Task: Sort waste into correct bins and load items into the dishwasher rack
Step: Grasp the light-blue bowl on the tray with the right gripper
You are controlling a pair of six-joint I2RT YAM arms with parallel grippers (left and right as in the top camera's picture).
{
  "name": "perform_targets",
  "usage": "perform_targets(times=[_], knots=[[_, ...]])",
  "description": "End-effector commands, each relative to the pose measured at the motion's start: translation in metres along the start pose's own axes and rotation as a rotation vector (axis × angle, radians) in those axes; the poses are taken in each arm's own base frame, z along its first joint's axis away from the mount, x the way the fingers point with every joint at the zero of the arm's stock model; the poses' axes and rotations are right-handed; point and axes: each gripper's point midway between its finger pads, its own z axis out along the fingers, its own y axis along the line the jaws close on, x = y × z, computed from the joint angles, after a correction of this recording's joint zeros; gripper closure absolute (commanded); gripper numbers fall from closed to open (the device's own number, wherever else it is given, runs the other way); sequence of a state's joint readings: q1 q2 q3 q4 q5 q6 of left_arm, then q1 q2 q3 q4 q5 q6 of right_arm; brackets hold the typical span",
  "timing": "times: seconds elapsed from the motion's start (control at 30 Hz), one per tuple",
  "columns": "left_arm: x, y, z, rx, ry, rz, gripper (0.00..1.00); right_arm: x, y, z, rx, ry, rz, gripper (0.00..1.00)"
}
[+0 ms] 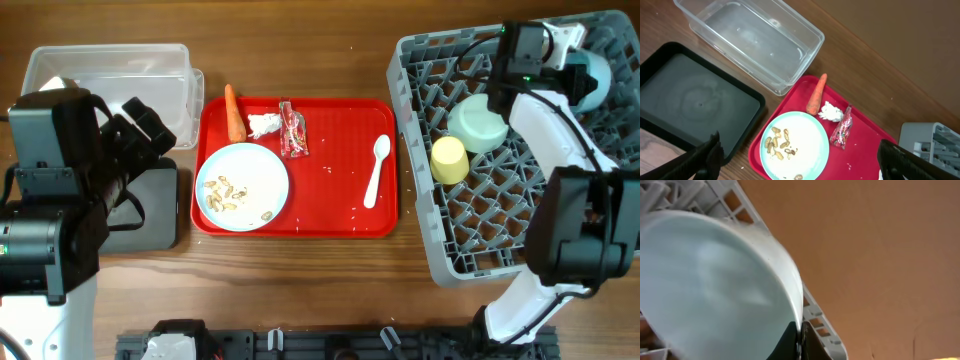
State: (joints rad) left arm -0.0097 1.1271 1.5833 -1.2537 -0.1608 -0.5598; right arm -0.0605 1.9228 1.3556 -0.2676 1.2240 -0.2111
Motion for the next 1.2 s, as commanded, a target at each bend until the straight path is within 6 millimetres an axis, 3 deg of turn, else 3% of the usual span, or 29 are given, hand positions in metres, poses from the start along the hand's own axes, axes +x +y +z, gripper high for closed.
perform_targets(times=[0.0, 0.13, 0.27, 0.3, 0.37, 0.4, 0.5, 0.6, 0.67, 0.73, 0.77, 0.83, 0.9, 1.03, 1.17], knots=[[-0.004, 0.003, 0.0, -0.017, -0.018, -0.015, 0.0, 0.001, 0.015, 0.0, -0.02, -0.001, -0.052, 0.96], [-0.004, 0.003, 0.0, -0.017, -0.018, -0.015, 0.0, -0.008, 0.022, -0.017, -0.039, -0.04, -0.067, 0.95], [-0.004, 0.003, 0.0, -0.017, -0.018, -0.015, 0.0, -0.017, 0.03, -0.044, -0.059, -0.093, -0.097, 0.8], [-0.004, 0.003, 0.0, -0.017, -0.018, -0.015, 0.0, -0.02, 0.031, -0.052, -0.068, -0.111, -0.091, 0.7], [-0.004, 0.003, 0.0, -0.017, -0.018, -0.015, 0.0, -0.027, 0.028, -0.065, -0.081, -0.139, -0.074, 0.26], [-0.004, 0.003, 0.0, -0.017, -0.018, -0.015, 0.0, -0.033, 0.025, -0.075, -0.104, -0.164, -0.056, 0.16], [-0.004, 0.003, 0.0, -0.017, -0.018, -0.015, 0.0, -0.047, 0.013, -0.103, -0.197, -0.234, -0.021, 0.13], [-0.004, 0.003, 0.0, -0.017, -0.018, -0.015, 0.0, -0.058, 0.009, -0.145, -0.401, -0.331, -0.01, 0.14], [-0.004, 0.003, 0.0, -0.017, -0.018, -0.015, 0.0, -0.056, 0.022, -0.195, -0.703, -0.406, -0.008, 0.22], [-0.004, 0.003, 0.0, -0.017, -0.018, -0.015, 0.0, -0.042, 0.039, -0.257, -1.084, -0.429, -0.002, 0.31], [-0.004, 0.003, 0.0, -0.017, -0.018, -0.015, 0.0, -0.028, 0.045, -0.295, -1.318, -0.395, 0.006, 0.41], [-0.004, 0.003, 0.0, -0.017, -0.018, -0.015, 0.0, 0.004, 0.052, -0.346, -1.641, -0.233, 0.003, 0.43], [-0.004, 0.003, 0.0, -0.017, -0.018, -0.015, 0.0, 0.034, 0.063, -0.365, -1.742, -0.054, -0.03, 0.43], [-0.004, 0.003, 0.0, -0.017, -0.018, -0.015, 0.0, 0.092, 0.095, -0.377, -1.724, 0.17, -0.166, 0.43], [-0.004, 0.003, 0.0, -0.017, -0.018, -0.015, 0.0, 0.137, 0.129, -0.357, -1.478, 0.396, -0.193, 0.46]])
